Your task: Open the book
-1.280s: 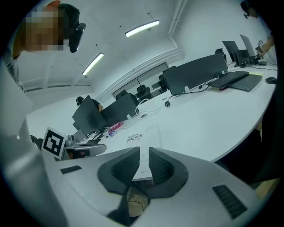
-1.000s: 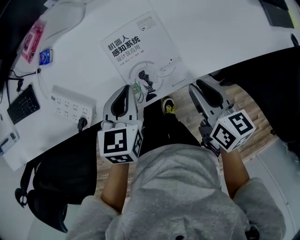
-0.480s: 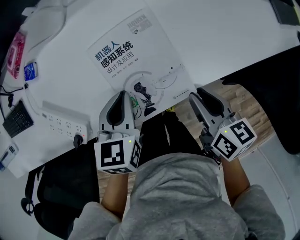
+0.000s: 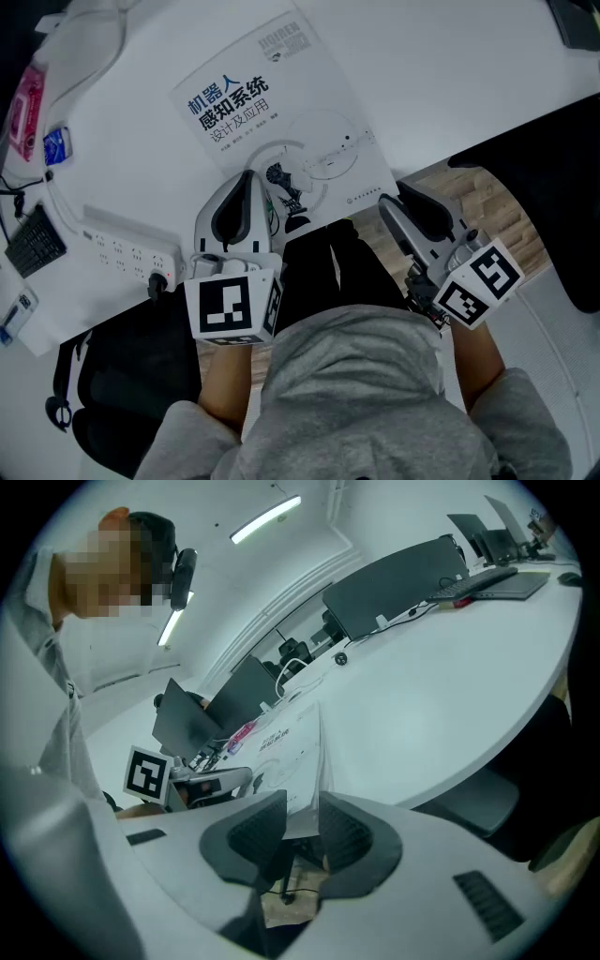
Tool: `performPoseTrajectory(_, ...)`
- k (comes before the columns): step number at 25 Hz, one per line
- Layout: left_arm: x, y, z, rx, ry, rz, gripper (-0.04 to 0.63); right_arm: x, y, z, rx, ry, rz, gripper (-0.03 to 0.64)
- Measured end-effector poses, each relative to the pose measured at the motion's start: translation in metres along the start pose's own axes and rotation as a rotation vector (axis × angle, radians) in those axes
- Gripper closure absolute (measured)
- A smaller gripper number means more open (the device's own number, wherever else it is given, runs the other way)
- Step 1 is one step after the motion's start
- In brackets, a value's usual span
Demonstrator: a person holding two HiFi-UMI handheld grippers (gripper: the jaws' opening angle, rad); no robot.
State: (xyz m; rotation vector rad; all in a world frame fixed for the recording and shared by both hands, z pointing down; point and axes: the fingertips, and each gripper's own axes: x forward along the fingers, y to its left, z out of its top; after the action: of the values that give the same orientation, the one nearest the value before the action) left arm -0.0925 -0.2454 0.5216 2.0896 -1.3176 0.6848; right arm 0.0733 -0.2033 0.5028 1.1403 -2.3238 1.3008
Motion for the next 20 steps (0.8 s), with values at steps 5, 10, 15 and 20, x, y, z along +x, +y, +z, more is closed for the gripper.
performPoseTrajectory(5,0.01,-0.01,0.007,0.096,-0.006,0.02,0.584,0.005,0.009,0.006,0.036,-0.033,0.052,0.514)
performPoseTrajectory(10,0.009,-0.011,0.007,0.036,-0.021,-0.012,0.584,0.004,0.019,0.018,-0.112,-0.107,0.003,0.514)
performPoseTrajectory(15,0.009,-0.01,0.01,0.026,-0.036,-0.014,0.584,0.004,0.019,0.014,-0.196,-0.122,-0.078,0.514)
performPoseTrajectory(20,0.008,-0.011,0.009,0.023,-0.069,-0.05,0.584,0.0,0.018,0.014,-0.284,-0.155,-0.215,0.514)
